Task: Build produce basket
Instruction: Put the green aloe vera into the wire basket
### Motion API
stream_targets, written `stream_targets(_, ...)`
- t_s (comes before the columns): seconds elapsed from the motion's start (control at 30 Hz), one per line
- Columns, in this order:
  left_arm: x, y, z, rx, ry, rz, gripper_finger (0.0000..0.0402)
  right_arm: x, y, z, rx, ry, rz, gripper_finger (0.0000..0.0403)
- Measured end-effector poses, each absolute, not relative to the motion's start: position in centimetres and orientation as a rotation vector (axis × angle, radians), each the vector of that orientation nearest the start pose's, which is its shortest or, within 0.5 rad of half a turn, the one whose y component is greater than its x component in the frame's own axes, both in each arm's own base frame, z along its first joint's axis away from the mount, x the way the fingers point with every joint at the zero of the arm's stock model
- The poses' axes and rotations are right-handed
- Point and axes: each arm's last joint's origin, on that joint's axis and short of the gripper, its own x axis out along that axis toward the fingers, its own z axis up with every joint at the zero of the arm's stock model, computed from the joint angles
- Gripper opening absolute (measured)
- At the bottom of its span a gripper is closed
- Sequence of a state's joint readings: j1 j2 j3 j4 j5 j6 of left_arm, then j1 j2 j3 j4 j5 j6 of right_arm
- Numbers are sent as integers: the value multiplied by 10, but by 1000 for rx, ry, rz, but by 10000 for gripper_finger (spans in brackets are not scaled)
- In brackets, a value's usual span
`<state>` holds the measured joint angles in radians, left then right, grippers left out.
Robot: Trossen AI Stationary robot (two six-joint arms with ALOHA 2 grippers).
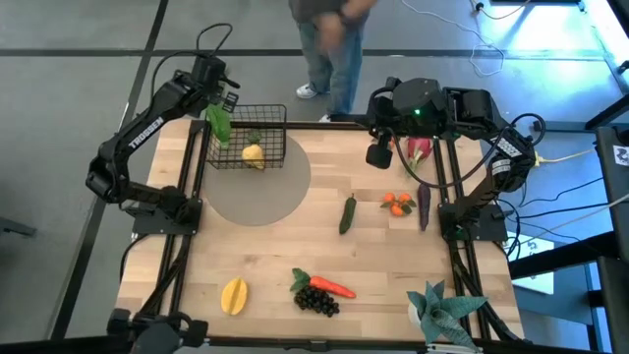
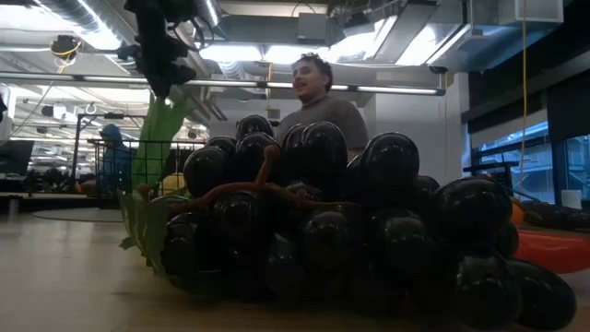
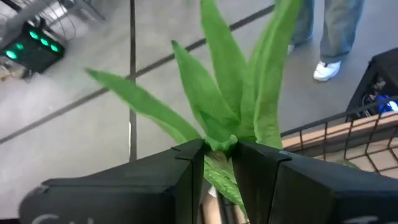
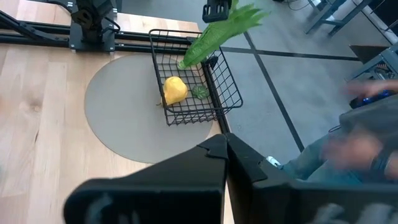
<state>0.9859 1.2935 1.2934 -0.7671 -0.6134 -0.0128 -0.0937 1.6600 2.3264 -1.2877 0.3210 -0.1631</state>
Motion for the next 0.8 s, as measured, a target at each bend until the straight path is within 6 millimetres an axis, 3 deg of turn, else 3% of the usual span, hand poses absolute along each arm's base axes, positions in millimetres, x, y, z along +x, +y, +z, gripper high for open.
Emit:
stream_targets(0.17,129,234,342,-236,860,1547,69,274,-35,510,-227,653,-350,0)
stream_targets(0.5,127,237,342,-237,847,1567,67,274,-35,510,-228,653,-350,0)
stream_targets(0.8,122,239,342,-246,849,1575,7,274,-35,510,-226,653,-351,0)
